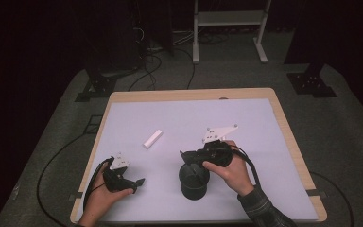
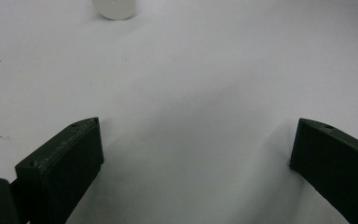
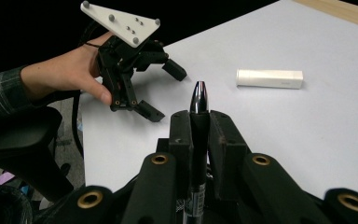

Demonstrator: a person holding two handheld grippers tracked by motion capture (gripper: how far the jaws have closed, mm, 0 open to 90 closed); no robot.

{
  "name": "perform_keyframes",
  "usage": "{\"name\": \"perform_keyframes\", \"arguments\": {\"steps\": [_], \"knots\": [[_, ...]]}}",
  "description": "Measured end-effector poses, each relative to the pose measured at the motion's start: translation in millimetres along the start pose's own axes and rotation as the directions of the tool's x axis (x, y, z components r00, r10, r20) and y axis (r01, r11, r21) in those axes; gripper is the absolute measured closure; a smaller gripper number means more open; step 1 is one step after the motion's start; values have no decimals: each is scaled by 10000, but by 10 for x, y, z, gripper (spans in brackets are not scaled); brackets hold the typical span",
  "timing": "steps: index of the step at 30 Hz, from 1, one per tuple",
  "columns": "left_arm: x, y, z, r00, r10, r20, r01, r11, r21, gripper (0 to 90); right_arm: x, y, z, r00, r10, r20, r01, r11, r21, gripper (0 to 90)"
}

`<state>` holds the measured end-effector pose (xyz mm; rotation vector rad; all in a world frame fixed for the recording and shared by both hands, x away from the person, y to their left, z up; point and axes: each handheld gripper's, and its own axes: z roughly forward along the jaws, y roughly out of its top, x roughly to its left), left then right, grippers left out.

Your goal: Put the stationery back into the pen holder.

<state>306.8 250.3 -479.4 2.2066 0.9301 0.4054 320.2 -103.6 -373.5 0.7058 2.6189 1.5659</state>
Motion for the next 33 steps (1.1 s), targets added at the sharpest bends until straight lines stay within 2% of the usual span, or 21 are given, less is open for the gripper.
{"name": "perform_keyframes", "arguments": {"steps": [21,33], "knots": [[0,-1,1,10000,-2,-5,2,10000,-15,16,13,-143,30,9998,82,-168,-73,9985,537,794],[-1,-1,1,10000,0,-8,0,10000,-21,16,23,-147,52,9993,-18,-371,45,9973,726,789]]}}
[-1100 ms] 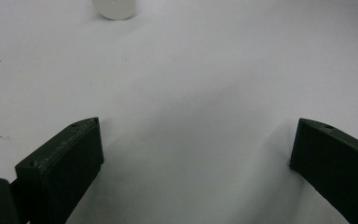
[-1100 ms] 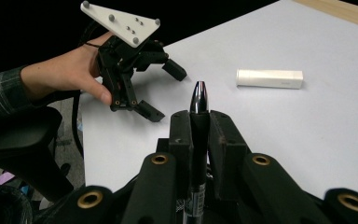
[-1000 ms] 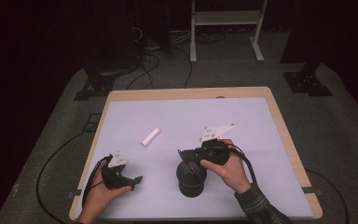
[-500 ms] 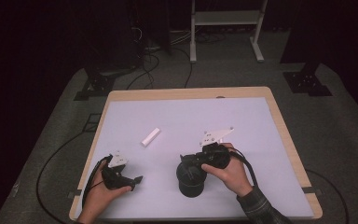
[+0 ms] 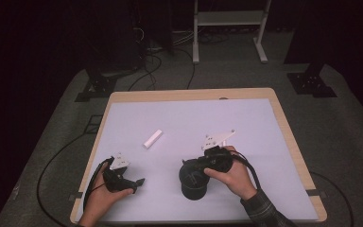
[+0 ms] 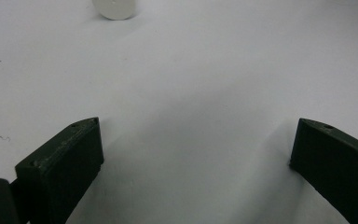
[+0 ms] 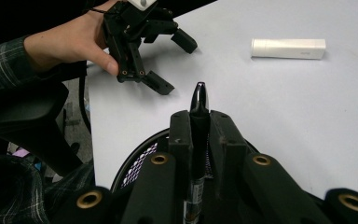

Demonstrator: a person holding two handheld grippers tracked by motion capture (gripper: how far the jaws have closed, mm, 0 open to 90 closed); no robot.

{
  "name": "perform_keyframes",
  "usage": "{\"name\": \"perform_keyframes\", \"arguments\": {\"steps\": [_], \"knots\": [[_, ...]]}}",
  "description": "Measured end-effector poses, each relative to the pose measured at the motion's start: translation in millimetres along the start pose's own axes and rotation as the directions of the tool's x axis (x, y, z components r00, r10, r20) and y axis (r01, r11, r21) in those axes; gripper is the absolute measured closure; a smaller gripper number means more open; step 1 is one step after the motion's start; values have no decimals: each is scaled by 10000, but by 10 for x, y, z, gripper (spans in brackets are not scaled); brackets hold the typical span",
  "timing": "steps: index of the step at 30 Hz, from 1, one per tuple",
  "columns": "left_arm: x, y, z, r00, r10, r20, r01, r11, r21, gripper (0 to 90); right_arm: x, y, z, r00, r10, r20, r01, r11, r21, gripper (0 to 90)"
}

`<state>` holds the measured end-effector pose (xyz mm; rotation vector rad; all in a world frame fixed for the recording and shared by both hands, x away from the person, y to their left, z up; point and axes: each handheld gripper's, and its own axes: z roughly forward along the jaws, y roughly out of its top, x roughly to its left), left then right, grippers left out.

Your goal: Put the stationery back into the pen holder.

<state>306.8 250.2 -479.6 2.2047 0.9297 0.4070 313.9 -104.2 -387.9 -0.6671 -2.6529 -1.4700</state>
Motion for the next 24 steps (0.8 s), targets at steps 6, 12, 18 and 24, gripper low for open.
{"name": "perform_keyframes", "arguments": {"steps": [6,12,18,24], "knots": [[0,0,0,10000,-5,-1,5,10000,-1,16,15,-3,-33,9995,-254,198,251,9995,183,726],[-1,0,0,10000,1,-6,-1,10000,-3,16,30,-9,-116,9985,-280,473,275,9996,110,702],[0,1,-1,10000,5,1,-5,10000,16,16,-3,-22,-246,9963,-219,826,225,9997,-57,663],[-1,0,1,10000,-1,-6,1,10000,-3,16,-58,-55,-391,9914,-39,1308,57,9999,-136,658]]}}
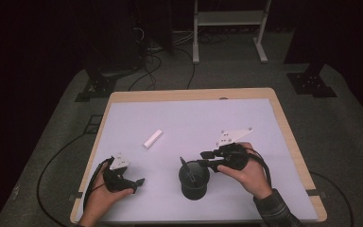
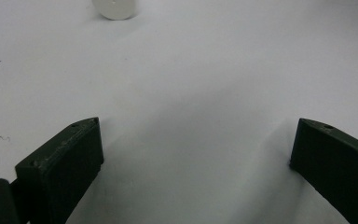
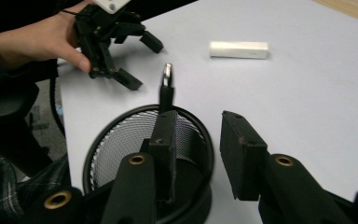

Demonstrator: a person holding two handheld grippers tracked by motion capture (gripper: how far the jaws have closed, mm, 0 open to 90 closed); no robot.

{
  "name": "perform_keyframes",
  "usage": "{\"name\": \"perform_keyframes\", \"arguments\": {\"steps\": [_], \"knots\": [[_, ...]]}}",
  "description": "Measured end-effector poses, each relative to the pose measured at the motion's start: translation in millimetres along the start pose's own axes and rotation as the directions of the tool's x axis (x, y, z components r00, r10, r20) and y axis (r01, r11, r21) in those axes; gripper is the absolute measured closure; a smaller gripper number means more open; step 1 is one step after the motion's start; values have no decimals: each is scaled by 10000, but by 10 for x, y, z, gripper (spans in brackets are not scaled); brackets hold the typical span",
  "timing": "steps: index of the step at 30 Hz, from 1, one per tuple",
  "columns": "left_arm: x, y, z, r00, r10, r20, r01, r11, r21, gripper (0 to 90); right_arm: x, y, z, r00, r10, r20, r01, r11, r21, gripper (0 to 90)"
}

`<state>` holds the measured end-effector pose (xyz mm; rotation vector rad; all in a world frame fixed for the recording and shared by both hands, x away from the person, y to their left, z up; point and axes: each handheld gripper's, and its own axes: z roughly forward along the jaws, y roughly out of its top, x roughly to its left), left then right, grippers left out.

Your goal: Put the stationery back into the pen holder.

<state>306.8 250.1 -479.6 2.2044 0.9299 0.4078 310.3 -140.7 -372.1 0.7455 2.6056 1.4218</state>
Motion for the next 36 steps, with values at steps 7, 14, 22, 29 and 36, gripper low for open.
{"name": "perform_keyframes", "arguments": {"steps": [7,14,22,29,36], "knots": [[1,0,0,10000,-1,5,1,10000,3,16,-103,-77,-112,9986,293,436,-293,9996,-7,637],[0,0,1,10000,-17,6,17,10000,-13,16,-226,-142,-198,9937,594,953,-594,9982,-24,620],[-3,0,3,10000,-62,6,62,10000,-49,16,-364,-195,-233,9842,923,1510,-940,9956,43,610],[-3,0,3,10000,-60,6,60,10000,-45,16,-432,-210,-210,9787,1033,1774,-1094,9937,249,598],[1,1,2,10000,-5,-1,5,10000,-26,16,-533,-207,-162,9618,1304,2408,-1488,9871,596,589]]}}
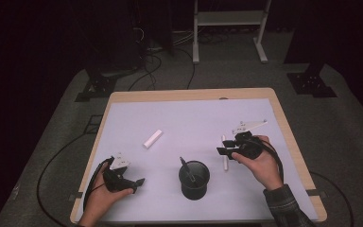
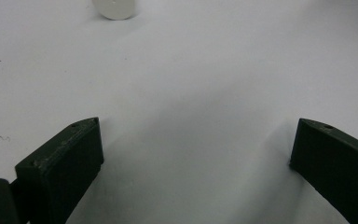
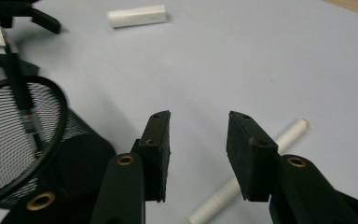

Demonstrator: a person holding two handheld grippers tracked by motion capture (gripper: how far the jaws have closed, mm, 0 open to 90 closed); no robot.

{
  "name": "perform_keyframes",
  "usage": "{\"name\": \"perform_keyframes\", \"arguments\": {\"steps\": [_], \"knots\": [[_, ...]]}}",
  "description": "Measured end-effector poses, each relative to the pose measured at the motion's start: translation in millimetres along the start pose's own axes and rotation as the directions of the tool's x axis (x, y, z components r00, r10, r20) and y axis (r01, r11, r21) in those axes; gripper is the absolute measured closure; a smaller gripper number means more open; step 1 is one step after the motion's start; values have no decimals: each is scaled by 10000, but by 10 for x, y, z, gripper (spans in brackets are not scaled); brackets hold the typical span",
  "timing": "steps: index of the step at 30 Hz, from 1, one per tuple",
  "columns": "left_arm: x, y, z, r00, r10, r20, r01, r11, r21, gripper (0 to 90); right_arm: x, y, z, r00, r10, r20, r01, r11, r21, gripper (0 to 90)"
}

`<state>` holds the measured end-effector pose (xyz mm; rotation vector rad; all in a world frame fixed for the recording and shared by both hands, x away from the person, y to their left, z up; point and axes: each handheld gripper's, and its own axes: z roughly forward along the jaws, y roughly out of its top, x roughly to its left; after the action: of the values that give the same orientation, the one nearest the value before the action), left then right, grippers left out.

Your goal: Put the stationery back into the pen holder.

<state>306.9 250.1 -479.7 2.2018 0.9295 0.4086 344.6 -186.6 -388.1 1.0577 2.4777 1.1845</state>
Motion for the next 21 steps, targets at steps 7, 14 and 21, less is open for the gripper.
{"name": "perform_keyframes", "arguments": {"steps": [7,14,21], "knots": [[-1,0,1,10000,-26,1,26,10000,-23,16,-97,32,127,9987,324,402,-338,9988,346,587],[0,0,0,10000,0,7,0,10000,-2,16,-192,80,259,9952,540,821,-604,9952,775,583],[2,0,-2,10000,27,-4,-27,10000,28,16,-319,136,361,9905,715,1172,-846,9902,1114,581]]}}
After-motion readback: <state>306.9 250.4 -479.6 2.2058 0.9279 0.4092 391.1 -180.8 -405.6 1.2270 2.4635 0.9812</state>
